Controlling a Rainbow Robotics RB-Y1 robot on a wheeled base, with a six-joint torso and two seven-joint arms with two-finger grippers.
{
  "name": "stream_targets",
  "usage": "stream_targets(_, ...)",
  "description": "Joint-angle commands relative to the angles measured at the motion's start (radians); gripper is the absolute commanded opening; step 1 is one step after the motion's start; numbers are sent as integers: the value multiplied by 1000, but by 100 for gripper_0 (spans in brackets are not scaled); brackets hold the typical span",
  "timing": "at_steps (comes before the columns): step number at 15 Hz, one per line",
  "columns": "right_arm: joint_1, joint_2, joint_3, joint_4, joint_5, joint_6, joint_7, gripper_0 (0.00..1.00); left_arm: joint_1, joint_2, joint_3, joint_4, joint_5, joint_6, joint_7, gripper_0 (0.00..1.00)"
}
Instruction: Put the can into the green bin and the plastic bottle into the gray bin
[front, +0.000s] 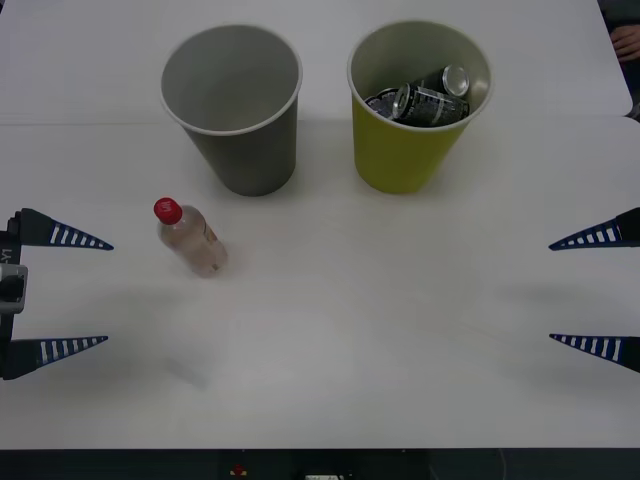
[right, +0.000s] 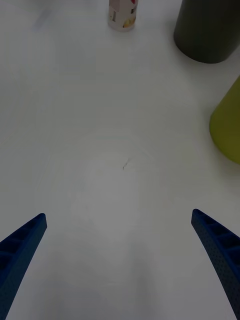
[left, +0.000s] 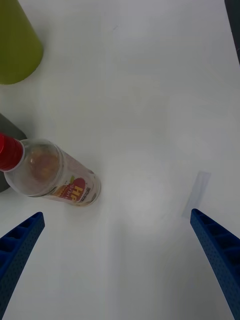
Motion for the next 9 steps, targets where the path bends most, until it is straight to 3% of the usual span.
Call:
stream_targets(1, 0, 0, 0, 0, 0, 0, 0, 100, 10, -2, 4, 7, 5, 9, -2, 100)
stream_targets(9, 0, 0, 0, 0, 0, 0, 0, 100, 17, 21, 20, 56, 65, 130, 3, 100)
